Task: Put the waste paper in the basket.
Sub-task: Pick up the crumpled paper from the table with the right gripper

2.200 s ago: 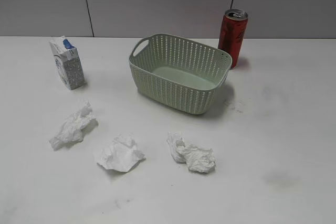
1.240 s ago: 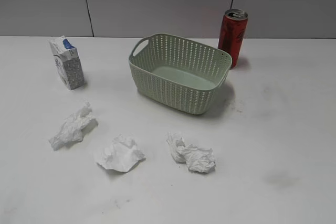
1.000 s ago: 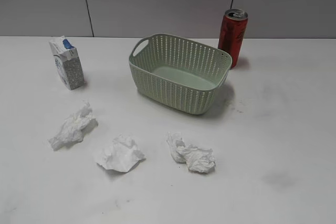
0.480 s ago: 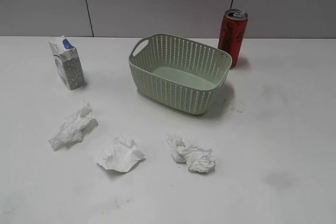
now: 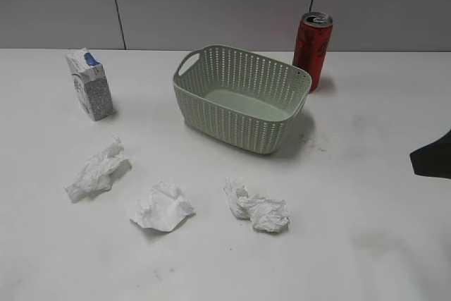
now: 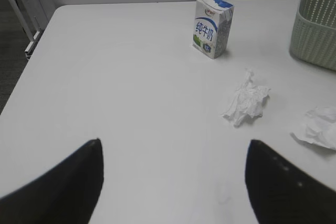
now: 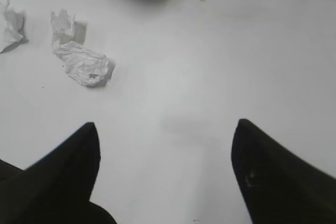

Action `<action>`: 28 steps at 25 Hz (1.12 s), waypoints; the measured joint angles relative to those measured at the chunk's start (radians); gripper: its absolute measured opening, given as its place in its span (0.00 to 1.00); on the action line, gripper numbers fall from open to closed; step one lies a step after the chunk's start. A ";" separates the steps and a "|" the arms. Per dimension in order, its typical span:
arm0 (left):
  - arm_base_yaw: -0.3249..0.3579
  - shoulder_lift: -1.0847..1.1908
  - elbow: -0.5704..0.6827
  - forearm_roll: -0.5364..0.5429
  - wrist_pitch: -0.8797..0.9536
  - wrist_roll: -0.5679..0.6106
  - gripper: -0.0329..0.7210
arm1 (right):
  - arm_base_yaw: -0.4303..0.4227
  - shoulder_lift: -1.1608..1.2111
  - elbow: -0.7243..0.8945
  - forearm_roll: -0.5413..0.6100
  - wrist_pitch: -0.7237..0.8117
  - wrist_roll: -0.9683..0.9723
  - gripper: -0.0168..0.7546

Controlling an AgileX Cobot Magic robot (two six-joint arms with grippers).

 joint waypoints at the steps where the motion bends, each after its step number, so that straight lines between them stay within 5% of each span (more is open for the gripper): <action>1: 0.000 0.000 0.000 -0.001 0.000 0.000 0.89 | 0.000 0.031 -0.020 0.001 0.004 -0.002 0.78; 6: 0.000 0.000 0.000 -0.001 0.000 0.000 0.87 | 0.049 0.170 -0.092 -0.008 0.011 -0.019 0.78; 18: 0.000 0.000 0.000 -0.001 0.000 0.000 0.84 | 0.458 0.423 -0.123 -0.115 -0.139 0.088 0.78; 28: 0.000 0.000 0.000 -0.001 0.000 0.000 0.83 | 0.589 0.742 -0.304 -0.283 -0.190 0.108 0.78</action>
